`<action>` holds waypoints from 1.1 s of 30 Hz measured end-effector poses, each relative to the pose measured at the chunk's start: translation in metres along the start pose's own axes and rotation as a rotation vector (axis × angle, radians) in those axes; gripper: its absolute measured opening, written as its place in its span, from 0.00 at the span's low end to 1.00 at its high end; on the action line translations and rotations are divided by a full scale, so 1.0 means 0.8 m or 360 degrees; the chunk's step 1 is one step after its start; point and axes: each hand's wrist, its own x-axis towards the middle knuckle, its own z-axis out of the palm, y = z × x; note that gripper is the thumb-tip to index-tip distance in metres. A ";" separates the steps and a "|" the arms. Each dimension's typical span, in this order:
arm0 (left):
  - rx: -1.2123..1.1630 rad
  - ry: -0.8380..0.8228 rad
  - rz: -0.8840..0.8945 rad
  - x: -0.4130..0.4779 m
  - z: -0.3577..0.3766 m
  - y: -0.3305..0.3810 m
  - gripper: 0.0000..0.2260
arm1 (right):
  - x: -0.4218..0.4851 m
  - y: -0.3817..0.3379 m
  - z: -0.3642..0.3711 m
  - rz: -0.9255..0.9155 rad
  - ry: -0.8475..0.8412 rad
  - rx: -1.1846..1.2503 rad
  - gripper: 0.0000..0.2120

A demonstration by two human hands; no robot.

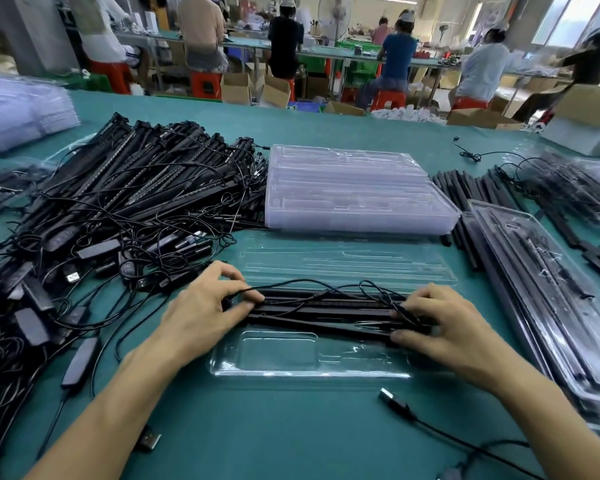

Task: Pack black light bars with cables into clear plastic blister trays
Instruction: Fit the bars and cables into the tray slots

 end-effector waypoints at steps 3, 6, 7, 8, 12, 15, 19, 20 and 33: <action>-0.0027 0.0013 0.0070 0.000 0.001 -0.001 0.09 | -0.015 0.011 -0.002 0.0013 0.0019 0.0034 0.08; -0.0003 0.0042 0.0075 -0.002 0.004 -0.002 0.09 | -0.019 0.019 0.004 -0.0006 0.0061 0.0009 0.06; 0.0004 0.0054 0.0078 -0.002 0.005 -0.003 0.14 | -0.019 0.020 0.006 -0.0016 0.0069 0.0029 0.06; 0.0010 0.0061 0.0074 -0.001 0.006 -0.004 0.17 | -0.019 0.020 0.006 -0.0026 0.0079 0.0051 0.06; -0.0056 0.0041 0.0059 0.002 0.004 -0.006 0.19 | -0.019 0.022 0.012 -0.0032 0.0102 0.0044 0.07; -0.0047 0.0002 0.0053 0.003 0.004 -0.008 0.18 | -0.022 0.021 0.014 -0.0082 0.0198 0.0027 0.07; -0.0029 -0.0018 0.0025 0.004 0.004 -0.007 0.18 | -0.019 0.025 0.011 -0.0092 0.0294 0.0075 0.10; -0.0033 -0.0020 0.0019 0.004 0.004 -0.007 0.18 | -0.019 0.025 0.010 -0.0095 0.0288 0.0096 0.11; 0.0008 0.0019 0.0026 0.006 0.007 -0.008 0.18 | -0.021 0.024 0.004 -0.0116 0.0117 0.0072 0.06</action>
